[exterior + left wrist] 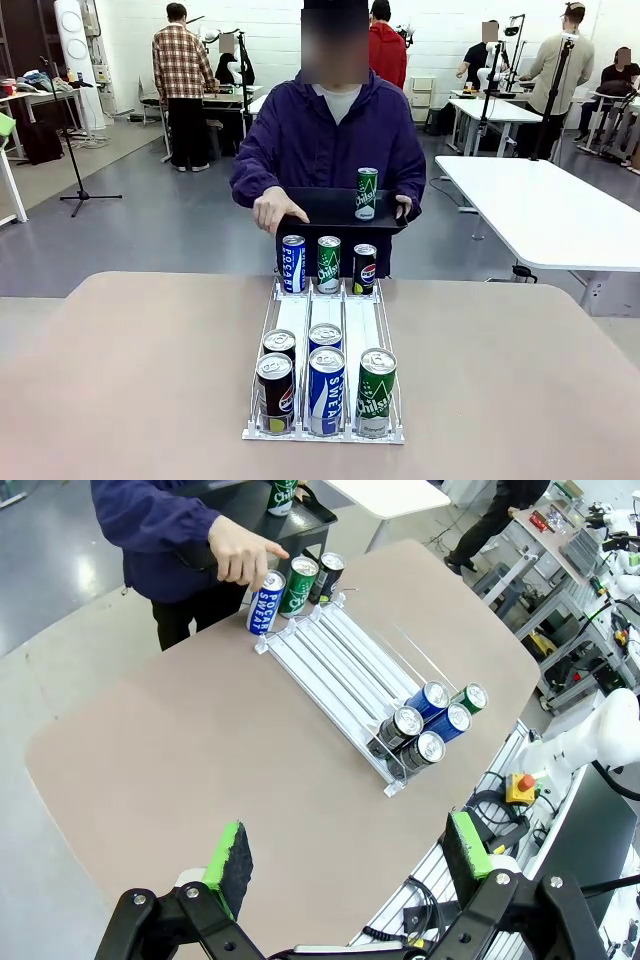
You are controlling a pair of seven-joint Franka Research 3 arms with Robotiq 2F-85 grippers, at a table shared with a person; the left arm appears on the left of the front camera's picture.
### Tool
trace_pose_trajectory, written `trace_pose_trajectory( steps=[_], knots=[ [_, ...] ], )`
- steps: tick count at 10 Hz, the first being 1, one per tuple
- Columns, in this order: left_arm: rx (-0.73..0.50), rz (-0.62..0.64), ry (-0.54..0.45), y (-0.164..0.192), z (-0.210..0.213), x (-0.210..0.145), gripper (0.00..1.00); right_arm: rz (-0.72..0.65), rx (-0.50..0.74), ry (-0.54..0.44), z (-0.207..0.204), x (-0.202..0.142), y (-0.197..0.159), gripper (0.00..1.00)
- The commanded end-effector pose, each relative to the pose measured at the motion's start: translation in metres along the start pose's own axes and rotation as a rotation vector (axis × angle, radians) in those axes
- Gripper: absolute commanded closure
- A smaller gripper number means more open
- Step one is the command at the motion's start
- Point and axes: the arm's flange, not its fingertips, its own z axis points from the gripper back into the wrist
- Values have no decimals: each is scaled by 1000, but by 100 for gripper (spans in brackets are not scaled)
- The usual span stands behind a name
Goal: Retrieve and hand over the desired beverage to the person.
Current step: Place the picked can on the Handle tray extended by the person, then pick up another can of the same type that the person held from the Automatic Can Dispenser.
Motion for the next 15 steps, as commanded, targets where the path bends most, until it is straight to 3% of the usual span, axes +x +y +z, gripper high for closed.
trace_pose_trajectory(
  steps=[1, 15],
  knots=[
    [-17, -18, -9, 1, 1, 0, 0, 13, 10, 2, -2, 0, -3, 0],
    [-17, -18, -9, 1, 1, 0, 0, 13, 10, 2, -2, 0, -3, 0]
  ],
)
